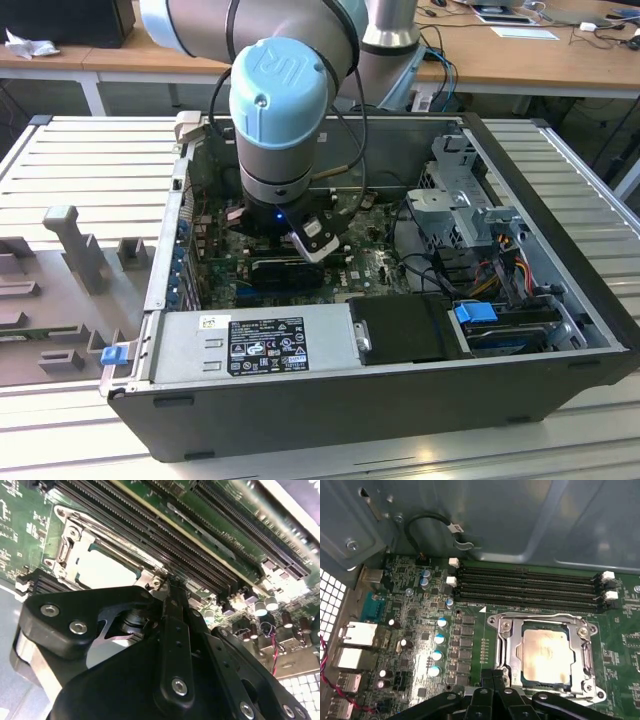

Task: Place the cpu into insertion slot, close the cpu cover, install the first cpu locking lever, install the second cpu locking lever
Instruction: 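Install the second cpu locking lever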

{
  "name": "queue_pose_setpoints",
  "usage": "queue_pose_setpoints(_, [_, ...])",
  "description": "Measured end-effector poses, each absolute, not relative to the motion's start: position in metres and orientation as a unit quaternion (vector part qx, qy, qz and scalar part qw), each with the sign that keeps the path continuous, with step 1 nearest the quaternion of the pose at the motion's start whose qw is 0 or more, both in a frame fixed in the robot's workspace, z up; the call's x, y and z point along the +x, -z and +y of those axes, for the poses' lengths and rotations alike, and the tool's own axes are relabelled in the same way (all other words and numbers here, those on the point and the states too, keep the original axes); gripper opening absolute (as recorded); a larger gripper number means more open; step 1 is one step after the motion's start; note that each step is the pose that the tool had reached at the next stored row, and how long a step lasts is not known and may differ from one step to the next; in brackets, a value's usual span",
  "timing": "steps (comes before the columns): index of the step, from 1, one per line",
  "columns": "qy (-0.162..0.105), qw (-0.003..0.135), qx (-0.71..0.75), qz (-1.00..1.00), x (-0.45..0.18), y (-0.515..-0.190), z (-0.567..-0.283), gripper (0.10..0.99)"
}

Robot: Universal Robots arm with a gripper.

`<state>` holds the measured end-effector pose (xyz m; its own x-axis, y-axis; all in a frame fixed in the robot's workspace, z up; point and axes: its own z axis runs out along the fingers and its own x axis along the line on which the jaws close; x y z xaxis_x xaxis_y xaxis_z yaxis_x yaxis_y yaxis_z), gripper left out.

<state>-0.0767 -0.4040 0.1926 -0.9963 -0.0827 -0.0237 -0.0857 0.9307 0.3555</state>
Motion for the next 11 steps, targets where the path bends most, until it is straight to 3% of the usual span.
queue_pose_setpoints(11, [-0.182,0.004,-0.043,0.982,-0.079,-0.215,-0.403,0.106])
